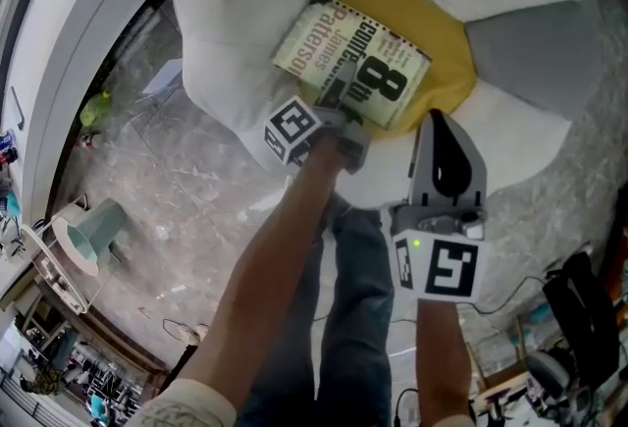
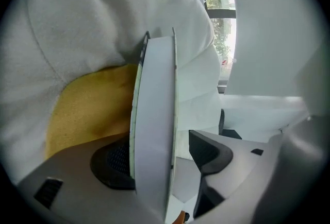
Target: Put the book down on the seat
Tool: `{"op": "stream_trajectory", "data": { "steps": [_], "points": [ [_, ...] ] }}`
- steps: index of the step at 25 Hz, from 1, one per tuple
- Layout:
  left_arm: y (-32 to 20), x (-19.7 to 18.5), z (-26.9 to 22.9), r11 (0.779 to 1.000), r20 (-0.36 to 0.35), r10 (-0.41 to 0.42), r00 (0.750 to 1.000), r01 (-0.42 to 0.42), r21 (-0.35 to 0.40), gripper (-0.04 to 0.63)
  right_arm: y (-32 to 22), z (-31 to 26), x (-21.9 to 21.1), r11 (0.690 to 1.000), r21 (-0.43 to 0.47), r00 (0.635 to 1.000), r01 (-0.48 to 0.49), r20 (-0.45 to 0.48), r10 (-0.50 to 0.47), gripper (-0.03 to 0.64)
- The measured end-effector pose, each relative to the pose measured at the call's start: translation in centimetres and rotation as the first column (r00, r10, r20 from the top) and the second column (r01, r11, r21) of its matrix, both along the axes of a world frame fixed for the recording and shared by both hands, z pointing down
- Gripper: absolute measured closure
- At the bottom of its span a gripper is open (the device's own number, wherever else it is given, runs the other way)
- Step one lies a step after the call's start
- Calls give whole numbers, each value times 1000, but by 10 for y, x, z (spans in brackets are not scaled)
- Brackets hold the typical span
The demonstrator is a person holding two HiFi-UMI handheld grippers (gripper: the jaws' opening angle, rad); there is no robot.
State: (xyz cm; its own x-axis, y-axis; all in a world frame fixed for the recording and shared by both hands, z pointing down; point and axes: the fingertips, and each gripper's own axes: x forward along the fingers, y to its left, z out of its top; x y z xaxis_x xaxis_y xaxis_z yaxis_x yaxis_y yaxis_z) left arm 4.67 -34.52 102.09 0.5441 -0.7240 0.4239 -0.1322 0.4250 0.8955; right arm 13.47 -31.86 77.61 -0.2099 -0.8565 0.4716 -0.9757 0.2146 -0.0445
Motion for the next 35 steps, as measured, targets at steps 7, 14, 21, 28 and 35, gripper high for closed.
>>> {"op": "stream_trajectory", "data": {
  "steps": [7,14,21,28,35],
  "points": [
    [24,-10,-7,997,34,20,999,-17,-71,281,-8,-16,-6,1000,10,1000,11,-15,-10,615],
    [37,-22,-44,998,26,26,999,-25,-56,282,-9,-48,-10,999,35,1000,2,-1,-2,615],
    [4,-18,-155,997,-82,2,997,4,74,291,-11,-113,-8,996,85,1000,-9,2,9,615],
    [-32,-9,-303,963,-193,20,981,33,267,363,-10,-195,-1,989,147,1000,-25,0,26,615],
    [-34,-21,-443,917,-234,-30,972,121,381,498,-3,-295,11,973,221,998,-64,9,63,615]
  ]
}}
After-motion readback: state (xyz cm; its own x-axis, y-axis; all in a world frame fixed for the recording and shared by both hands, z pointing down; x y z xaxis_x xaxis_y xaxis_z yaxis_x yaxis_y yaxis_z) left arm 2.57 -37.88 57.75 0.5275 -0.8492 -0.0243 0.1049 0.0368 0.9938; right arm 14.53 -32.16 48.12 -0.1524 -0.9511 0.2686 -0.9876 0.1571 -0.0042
